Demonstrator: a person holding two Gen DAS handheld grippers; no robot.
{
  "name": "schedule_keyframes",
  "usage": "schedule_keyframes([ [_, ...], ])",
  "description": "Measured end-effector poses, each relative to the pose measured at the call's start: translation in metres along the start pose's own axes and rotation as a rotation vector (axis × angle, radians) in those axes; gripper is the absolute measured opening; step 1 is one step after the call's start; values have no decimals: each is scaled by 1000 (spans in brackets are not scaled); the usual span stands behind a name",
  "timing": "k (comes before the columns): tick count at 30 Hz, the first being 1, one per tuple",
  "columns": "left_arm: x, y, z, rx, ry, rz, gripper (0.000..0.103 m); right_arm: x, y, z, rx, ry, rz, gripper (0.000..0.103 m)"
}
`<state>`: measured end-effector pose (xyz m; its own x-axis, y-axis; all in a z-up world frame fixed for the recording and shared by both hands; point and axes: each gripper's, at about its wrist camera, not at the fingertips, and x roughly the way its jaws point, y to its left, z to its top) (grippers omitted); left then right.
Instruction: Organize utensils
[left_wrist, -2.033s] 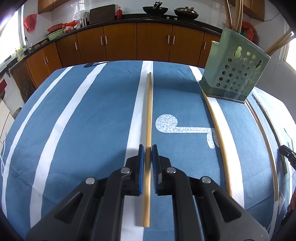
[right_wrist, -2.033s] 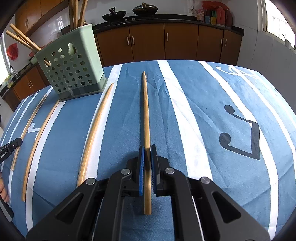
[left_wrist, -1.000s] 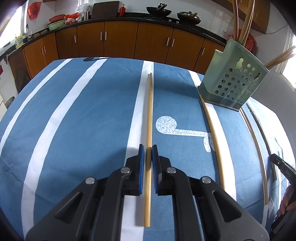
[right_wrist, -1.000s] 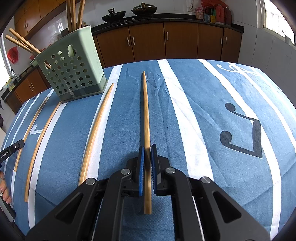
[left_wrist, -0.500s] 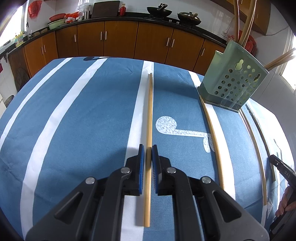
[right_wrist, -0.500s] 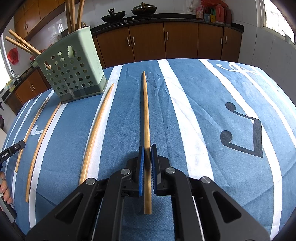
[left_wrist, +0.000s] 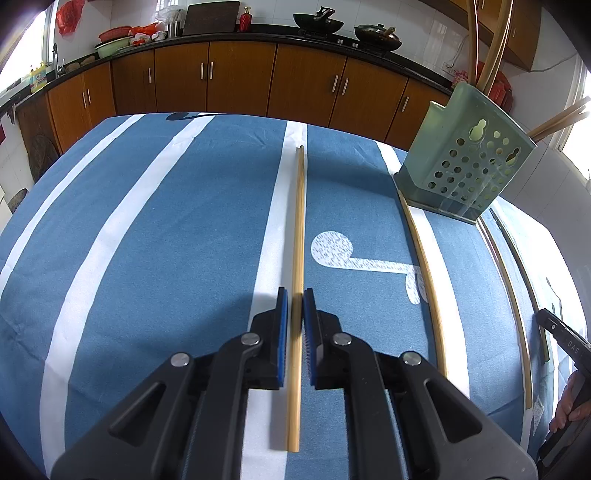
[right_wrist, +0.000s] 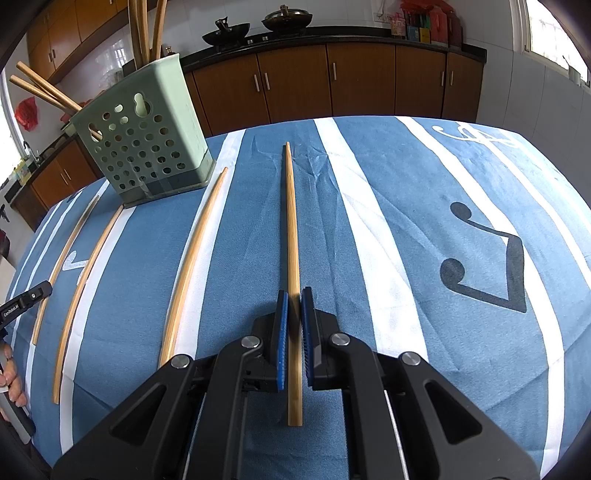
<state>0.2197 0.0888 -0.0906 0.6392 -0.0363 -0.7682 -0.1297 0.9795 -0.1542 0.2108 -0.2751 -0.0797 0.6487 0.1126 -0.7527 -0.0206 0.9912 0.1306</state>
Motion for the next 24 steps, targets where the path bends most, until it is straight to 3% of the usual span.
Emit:
schedule_keyframes([
  [15, -17, -8, -21, 105, 11, 57, 8, -15, -2, -14, -11, -2, 14, 8],
  [19, -24, -8, -21, 112, 10, 58, 8, -32, -6, -8, 9, -57, 21, 8],
  [24, -49, -8, -8, 90, -62, 31, 8, -60, -11, 9, 19, -151, 27, 7],
])
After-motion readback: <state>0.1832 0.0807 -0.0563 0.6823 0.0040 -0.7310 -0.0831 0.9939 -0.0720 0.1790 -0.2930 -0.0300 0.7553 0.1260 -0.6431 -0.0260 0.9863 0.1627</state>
